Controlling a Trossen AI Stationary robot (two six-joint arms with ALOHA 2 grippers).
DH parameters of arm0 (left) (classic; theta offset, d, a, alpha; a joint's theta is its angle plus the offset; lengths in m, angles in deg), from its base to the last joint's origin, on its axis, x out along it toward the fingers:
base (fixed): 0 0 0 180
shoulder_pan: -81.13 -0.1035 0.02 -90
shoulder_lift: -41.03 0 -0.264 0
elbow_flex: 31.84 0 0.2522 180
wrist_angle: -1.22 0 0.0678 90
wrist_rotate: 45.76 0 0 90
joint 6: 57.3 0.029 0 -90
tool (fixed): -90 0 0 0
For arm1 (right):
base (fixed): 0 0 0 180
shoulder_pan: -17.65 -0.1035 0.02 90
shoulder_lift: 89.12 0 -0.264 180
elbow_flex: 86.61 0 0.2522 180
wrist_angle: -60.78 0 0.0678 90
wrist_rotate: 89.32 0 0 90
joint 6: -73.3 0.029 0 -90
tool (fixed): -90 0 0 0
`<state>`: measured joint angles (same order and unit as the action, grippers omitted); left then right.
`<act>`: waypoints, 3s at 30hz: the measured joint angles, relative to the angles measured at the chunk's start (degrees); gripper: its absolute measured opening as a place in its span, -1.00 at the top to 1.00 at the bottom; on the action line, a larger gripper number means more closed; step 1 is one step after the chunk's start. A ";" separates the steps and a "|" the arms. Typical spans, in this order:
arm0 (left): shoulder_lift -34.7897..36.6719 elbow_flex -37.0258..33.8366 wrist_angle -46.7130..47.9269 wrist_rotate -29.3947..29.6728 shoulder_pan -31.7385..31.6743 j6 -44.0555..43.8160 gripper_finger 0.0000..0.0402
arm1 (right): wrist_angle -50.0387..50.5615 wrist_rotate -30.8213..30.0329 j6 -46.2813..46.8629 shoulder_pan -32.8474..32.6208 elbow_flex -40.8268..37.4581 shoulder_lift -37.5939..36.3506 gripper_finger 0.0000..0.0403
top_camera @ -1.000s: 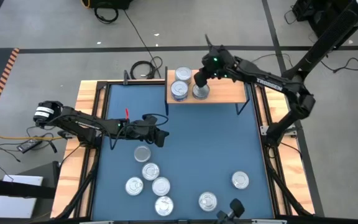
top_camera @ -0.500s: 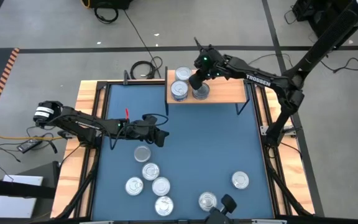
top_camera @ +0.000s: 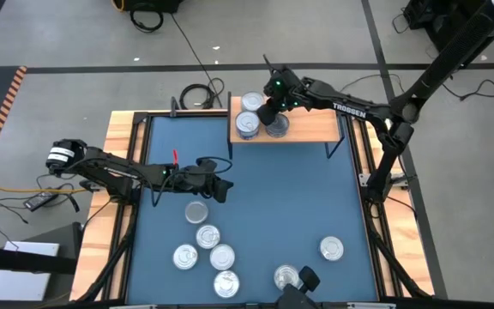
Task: Stack canned seafood by type on shelf
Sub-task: Adjust the green tuna can on the shelf, then stack the blue tuna can on top of the blue tuna can on the shelf
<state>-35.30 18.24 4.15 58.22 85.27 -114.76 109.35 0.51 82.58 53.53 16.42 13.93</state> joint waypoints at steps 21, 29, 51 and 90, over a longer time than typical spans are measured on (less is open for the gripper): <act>0.00 0.00 0.04 0.39 0.00 0.37 0.92 | -6.34 2.37 -0.04 -0.27 0.02 -0.01 1.00; 0.00 0.00 0.04 0.39 0.00 0.30 0.92 | -3.21 -0.66 0.01 -0.55 -0.02 -0.55 1.00; -0.02 -0.02 -0.88 -6.22 0.00 -1.56 0.92 | 30.14 9.27 17.25 -21.02 -13.51 -37.80 1.00; -0.02 -0.02 -13.75 -9.38 0.09 -4.52 0.92 | -3.09 -1.62 85.79 -83.26 -49.47 -23.88 1.00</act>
<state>-35.33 18.21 -9.60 48.84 85.36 -119.28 106.26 -1.11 168.37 -29.73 -33.05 -9.95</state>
